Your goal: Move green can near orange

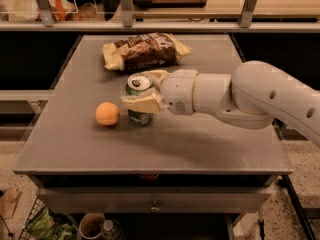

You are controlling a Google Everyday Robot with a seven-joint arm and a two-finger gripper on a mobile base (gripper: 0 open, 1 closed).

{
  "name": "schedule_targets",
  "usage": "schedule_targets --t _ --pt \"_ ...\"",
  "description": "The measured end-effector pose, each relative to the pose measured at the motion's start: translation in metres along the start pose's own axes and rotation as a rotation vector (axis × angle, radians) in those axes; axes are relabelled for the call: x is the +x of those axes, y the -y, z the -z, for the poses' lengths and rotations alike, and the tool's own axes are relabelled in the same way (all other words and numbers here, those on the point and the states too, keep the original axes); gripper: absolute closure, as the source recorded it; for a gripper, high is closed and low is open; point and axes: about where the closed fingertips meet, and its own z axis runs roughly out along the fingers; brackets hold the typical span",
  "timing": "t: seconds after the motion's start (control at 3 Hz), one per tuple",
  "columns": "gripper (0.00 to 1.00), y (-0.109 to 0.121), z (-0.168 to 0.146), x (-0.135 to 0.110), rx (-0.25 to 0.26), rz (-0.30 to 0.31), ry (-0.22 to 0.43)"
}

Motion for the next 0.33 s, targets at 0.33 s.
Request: schedule_targets --t 0.33 --pt "0.83 -0.0014 -0.0013 -0.0016 -0.003 0.003 0.0"
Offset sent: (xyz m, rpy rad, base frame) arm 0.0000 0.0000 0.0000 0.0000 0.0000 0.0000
